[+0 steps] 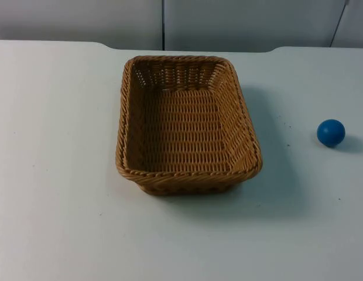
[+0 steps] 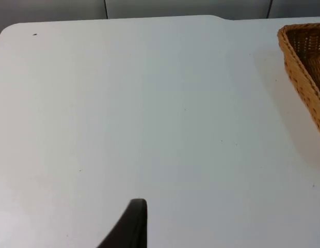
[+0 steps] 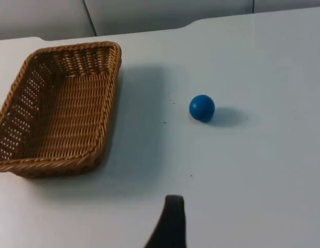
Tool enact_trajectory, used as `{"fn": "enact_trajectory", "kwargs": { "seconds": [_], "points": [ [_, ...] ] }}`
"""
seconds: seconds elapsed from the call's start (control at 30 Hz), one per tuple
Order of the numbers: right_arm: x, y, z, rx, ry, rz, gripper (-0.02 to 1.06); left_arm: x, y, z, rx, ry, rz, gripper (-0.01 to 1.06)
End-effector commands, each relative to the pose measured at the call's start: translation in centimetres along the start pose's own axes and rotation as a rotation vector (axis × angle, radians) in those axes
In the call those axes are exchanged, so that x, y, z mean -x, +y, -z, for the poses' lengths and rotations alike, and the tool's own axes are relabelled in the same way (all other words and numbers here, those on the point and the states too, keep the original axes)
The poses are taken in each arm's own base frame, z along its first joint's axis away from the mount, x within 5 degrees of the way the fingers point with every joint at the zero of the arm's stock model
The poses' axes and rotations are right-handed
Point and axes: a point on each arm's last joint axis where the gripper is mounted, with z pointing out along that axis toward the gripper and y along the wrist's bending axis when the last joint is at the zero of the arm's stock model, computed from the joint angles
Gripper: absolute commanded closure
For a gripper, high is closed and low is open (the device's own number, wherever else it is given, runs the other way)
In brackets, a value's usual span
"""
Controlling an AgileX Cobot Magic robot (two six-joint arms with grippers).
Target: Pick up the basket with the left hand and place the ball into the basket with the right hand.
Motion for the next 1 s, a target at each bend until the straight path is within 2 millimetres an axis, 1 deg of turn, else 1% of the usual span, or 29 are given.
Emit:
{"fn": "enact_trajectory", "kwargs": {
  "seconds": [0.0, 0.1, 0.2, 0.23, 0.27, 0.33, 0.37, 0.4, 0.43, 0.5, 0.57, 0.6, 0.63, 0.67, 0.73, 0.77, 0.8, 0.83, 0.9, 0.93, 0.97],
  "points": [
    [0.0, 0.0, 0.0, -0.001, -0.007, -0.002, 0.3, 0.0, 0.0, 0.0, -0.012, -0.006, -0.006, 0.04],
    [0.0, 0.0, 0.0, -0.001, -0.009, -0.002, 0.3, 0.4, -0.2, 0.6, -0.028, -0.029, 0.004, 0.04],
    [0.0, 0.0, 0.0, 0.0, -0.012, 0.0, 0.3, 3.3, -0.5, 1.0, -0.061, -0.011, 0.024, 0.04],
    [0.0, 0.0, 0.0, 0.0, -0.012, 0.0, 0.3, 4.4, -0.5, 0.8, -0.075, -0.001, 0.035, 0.04],
    [0.0, 0.0, 0.0, 0.0, -0.012, 0.0, 0.3, 4.4, -0.5, 0.8, -0.075, -0.001, 0.035, 0.04],
    [0.0, 0.0, 0.0, 0.001, -0.011, -0.002, 0.3, 7.4, -0.9, 0.4, -0.13, -0.036, 0.05, 0.04],
    [0.0, 0.0, 0.0, 0.001, -0.009, -0.005, 0.3, 8.8, -1.0, 0.0, -0.149, -0.067, 0.056, 0.04],
    [0.0, 0.0, 0.0, 0.0, -0.009, -0.006, 0.3, 10.3, -1.2, -0.9, -0.175, -0.075, 0.064, 0.04],
    [0.0, 0.0, 0.0, 0.0, -0.009, -0.006, 0.3, 10.3, -1.2, -0.9, -0.175, -0.075, 0.064, 0.04],
    [0.0, 0.0, 0.0, 0.0, -0.009, -0.006, 0.3, 12.7, -1.6, -3.1, -0.227, -0.042, 0.059, 0.04],
    [0.0, 0.0, 0.0, 0.0, -0.009, -0.006, 0.3, 14.7, -2.2, -6.0, -0.31, 0.008, 0.046, 0.04],
    [0.0, 0.0, 0.0, 0.0, -0.009, -0.006, 0.3, 14.7, -2.2, -6.0, -0.31, 0.008, 0.046, 0.04],
    [0.0, 0.0, 0.0, 0.0, -0.009, -0.006, 0.3, 15.6, -2.5, -7.4, -0.354, 0.013, 0.044, 0.04],
    [0.0, 0.0, 0.0, 0.0, -0.009, -0.006, 0.3, 17.0, -2.8, -9.1, -0.395, -0.015, 0.041, 0.04],
    [0.0, 0.0, 0.0, 0.0, -0.009, -0.006, 0.3, 18.5, -3.1, -11.4, -0.452, -0.055, 0.029, 0.04],
    [0.0, -0.1, 0.0, -0.002, -0.01, -0.007, 0.3, 19.1, -3.3, -12.1, -0.474, -0.067, -0.004, 0.04],
    [0.0, -0.1, 0.0, -0.002, -0.01, -0.007, 0.3, 19.1, -3.3, -12.1, -0.474, -0.067, -0.004, 0.04],
    [0.0, -0.1, 0.0, -0.002, -0.01, -0.007, 0.3, 19.2, -3.4, -13.2, -0.493, -0.065, -0.033, 0.04],
    [0.0, -0.1, 0.0, -0.002, -0.01, -0.007, 0.3, 19.4, -3.5, -15.2, -0.512, -0.053, 0.002, 0.04],
    [0.0, -0.1, 0.0, -0.002, -0.01, -0.007, 0.3, 19.2, -3.5, -16.2, -0.51, -0.039, -0.013, 0.04],
    [0.0, -0.1, 0.0, -0.002, -0.01, -0.007, 0.3, 19.1, -3.5, -16.8, -0.508, -0.027, -0.02, 0.04]
  ]
}}
